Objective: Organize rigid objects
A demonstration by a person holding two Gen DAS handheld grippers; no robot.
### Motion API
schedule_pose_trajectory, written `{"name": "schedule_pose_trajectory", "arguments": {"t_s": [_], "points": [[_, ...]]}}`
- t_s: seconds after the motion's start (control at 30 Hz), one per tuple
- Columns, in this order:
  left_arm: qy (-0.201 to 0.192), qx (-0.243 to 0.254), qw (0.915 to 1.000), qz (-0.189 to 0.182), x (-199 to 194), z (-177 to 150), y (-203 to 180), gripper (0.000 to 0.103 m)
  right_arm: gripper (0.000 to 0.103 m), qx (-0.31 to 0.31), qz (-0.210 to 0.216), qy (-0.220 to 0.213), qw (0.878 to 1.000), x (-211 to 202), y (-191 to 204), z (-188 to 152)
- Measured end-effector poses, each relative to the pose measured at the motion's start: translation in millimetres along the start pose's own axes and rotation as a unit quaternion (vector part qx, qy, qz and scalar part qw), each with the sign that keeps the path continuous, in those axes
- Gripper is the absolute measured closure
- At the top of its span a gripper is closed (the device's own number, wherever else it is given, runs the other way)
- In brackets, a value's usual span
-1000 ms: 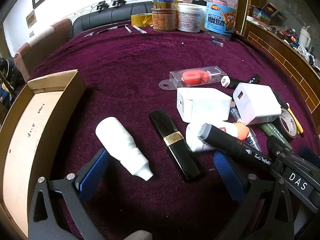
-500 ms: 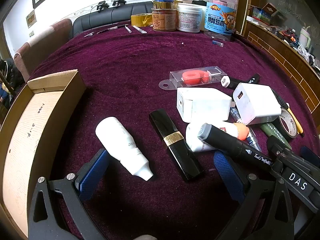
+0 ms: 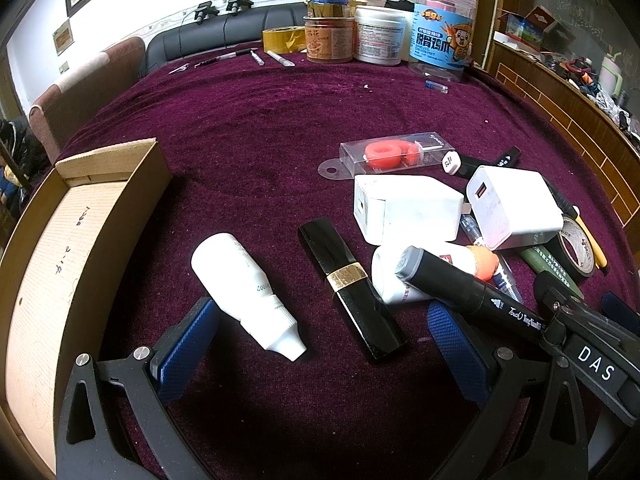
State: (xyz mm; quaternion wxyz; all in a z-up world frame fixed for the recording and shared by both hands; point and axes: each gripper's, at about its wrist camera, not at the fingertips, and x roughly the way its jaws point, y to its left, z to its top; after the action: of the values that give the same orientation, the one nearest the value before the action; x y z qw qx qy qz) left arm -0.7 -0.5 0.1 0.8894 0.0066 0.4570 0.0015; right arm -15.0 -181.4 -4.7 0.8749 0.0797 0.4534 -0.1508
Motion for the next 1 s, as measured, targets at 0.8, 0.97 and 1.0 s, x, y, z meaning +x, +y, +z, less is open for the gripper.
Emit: {"name": "schedule_pose_trajectory", "arguments": {"t_s": [0.8,0.97,1.0], "points": [[0.023,0.005,0.997,-0.074,-17.1,-14.2,21.7,0.002,0.0,0.028,0.112,0.024,0.993,-4.9,-17.0,0.2],[0.005,-0.031,0.9926,-0.117,-22.3,-16.6,37.1,0.002,0.0,-0.048,0.077,0.03,0.995,-3.1,1.5,-3.9],[0.0,-0.037,0.9917,-0.123,-23.0,-17.0,39.5,0.002,0.0,-0.047,0.077,0.03,0.996,-3.1,1.3,-3.4]]}}
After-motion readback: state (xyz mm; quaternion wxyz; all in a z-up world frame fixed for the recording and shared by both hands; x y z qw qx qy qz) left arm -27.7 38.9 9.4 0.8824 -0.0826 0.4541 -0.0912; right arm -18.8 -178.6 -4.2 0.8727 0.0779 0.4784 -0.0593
